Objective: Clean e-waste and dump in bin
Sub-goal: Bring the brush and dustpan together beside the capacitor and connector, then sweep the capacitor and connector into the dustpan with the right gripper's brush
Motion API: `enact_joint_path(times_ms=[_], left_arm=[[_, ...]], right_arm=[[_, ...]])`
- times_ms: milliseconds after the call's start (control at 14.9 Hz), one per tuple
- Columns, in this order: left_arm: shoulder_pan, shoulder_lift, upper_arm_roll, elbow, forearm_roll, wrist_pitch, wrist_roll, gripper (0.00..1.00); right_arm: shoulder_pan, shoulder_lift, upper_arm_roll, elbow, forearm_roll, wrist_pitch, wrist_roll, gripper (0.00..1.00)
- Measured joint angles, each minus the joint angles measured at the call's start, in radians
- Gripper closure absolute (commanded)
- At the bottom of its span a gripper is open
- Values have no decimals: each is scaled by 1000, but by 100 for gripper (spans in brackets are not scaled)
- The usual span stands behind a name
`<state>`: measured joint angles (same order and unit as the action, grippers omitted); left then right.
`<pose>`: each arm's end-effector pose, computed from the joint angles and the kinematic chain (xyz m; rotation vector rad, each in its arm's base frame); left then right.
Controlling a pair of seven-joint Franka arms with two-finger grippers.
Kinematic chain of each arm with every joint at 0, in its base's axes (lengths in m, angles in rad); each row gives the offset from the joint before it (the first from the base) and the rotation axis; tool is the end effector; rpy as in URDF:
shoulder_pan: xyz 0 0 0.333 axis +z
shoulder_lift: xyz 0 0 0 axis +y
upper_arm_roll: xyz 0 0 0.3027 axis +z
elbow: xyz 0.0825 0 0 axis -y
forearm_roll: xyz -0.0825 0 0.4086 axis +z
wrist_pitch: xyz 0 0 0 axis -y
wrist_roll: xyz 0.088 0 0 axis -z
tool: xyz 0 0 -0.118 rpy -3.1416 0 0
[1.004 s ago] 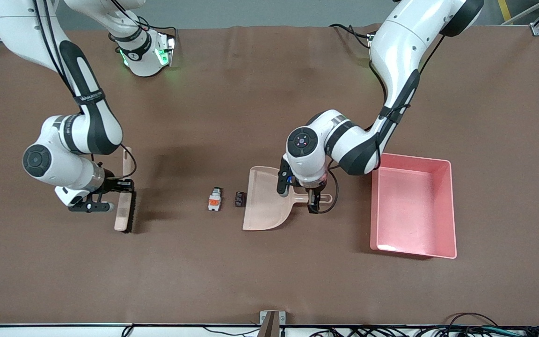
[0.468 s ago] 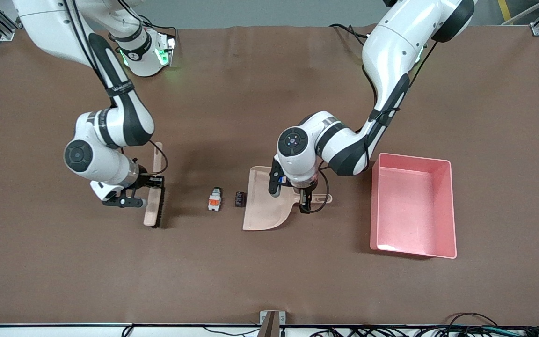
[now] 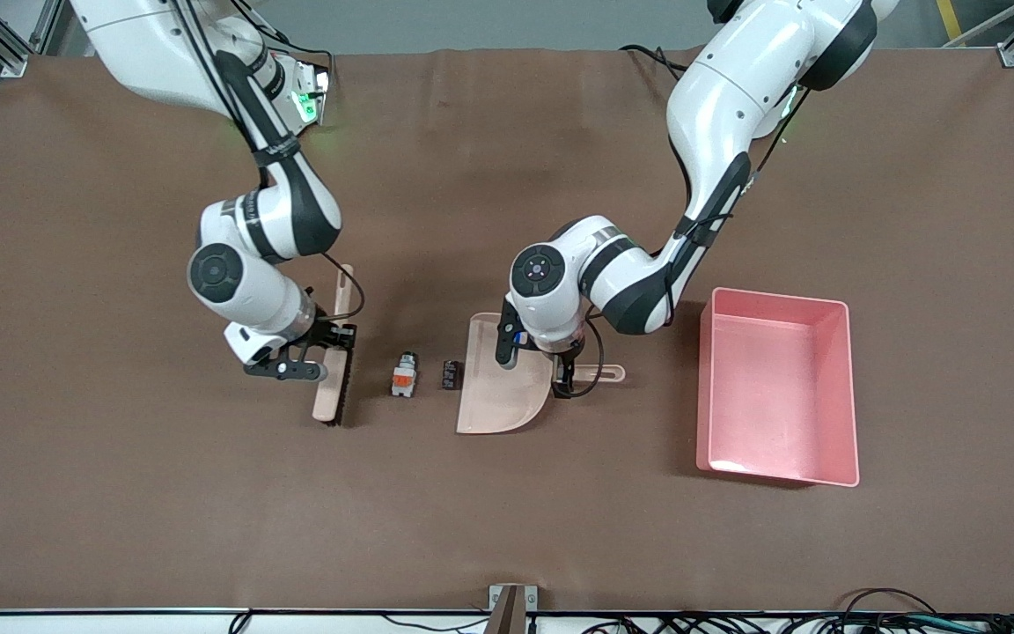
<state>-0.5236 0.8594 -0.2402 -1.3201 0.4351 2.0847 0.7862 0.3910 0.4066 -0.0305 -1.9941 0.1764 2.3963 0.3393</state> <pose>0.5795 -0.4717 0.1895 -1.9458 2.2224 0.0999 0.5790 0.2213 0.2144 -3.0372 0.1616 0.0611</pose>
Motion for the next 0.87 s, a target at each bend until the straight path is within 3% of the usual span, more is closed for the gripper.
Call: enact_joint_path(times_ms=[134,535,870], left_arm=[[0,9,1,8,0,10,0,24],[-8,11,6,11,1,22,0,43],[-8,11,8,13,1,26,3,66]], right_arm=[[28,6,0,-20,0,41,33,99],[71,38,0,-46,54,95,50,100],[100,50,13,-45,90,134,50,100]])
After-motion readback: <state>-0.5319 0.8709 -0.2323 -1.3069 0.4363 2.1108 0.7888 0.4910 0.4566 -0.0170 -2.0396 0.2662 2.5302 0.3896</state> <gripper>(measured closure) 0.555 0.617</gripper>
